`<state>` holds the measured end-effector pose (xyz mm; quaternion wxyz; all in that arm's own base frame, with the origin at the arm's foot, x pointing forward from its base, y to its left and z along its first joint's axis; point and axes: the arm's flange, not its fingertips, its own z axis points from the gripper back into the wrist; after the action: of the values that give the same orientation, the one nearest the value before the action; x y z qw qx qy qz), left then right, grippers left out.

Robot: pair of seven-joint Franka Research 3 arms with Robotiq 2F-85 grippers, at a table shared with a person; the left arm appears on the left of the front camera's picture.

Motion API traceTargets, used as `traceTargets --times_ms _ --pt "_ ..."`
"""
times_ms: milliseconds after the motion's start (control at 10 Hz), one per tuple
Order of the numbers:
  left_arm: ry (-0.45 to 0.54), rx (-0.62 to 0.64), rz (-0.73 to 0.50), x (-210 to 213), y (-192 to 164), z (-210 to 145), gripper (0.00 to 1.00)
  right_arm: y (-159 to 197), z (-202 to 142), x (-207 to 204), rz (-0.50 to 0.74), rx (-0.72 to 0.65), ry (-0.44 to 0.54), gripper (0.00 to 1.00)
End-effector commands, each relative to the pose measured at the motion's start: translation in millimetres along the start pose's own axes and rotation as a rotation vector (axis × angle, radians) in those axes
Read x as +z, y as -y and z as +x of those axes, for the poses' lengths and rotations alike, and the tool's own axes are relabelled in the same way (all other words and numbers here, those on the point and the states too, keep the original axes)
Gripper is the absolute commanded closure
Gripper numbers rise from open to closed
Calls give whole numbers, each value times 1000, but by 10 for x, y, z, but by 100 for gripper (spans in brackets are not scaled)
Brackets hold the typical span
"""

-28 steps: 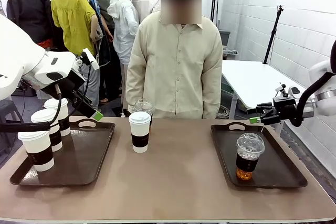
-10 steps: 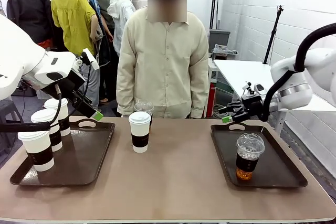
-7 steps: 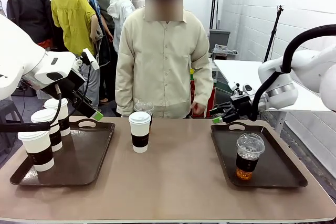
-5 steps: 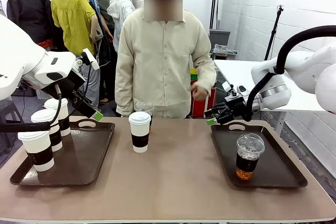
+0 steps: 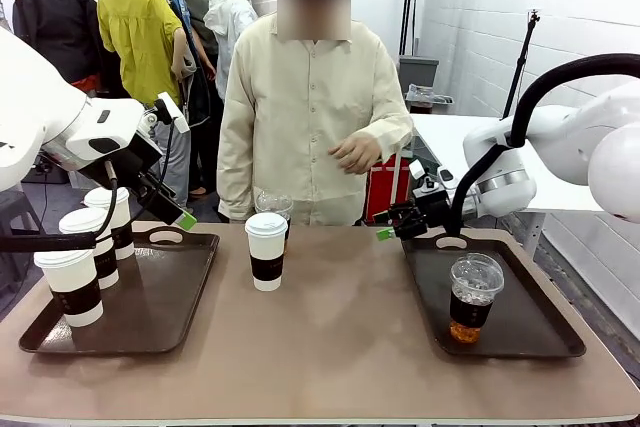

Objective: Distribute the coffee onto the tray.
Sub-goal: Pick up another iced Americano from the middle of the table and place it on the right Handle tray.

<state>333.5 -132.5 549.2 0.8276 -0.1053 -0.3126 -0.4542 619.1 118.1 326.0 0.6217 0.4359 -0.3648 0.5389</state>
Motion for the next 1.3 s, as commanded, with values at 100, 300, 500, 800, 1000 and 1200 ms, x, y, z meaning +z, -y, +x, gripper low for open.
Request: traceTargets --times_ms 100,300,500,800,1000,1200 --pt "-4 -1 -2 7 -4 -5 0 130 -9 -203 -23 38 40 0" --pt "-4 -1 -2 7 -4 -5 0 183 -20 -347 -27 57 58 0" --pt "-4 -1 -2 7 -4 -5 0 208 -30 -422 -25 56 68 0" --pt "-4 -1 -2 7 -4 -5 0 196 -3 -241 -53 66 82 0" --pt "-4 -1 -2 7 -4 -5 0 170 -5 21 -90 68 96 0" --pt "-4 -1 -2 7 -4 -5 0 152 -24 198 -107 55 107 0"
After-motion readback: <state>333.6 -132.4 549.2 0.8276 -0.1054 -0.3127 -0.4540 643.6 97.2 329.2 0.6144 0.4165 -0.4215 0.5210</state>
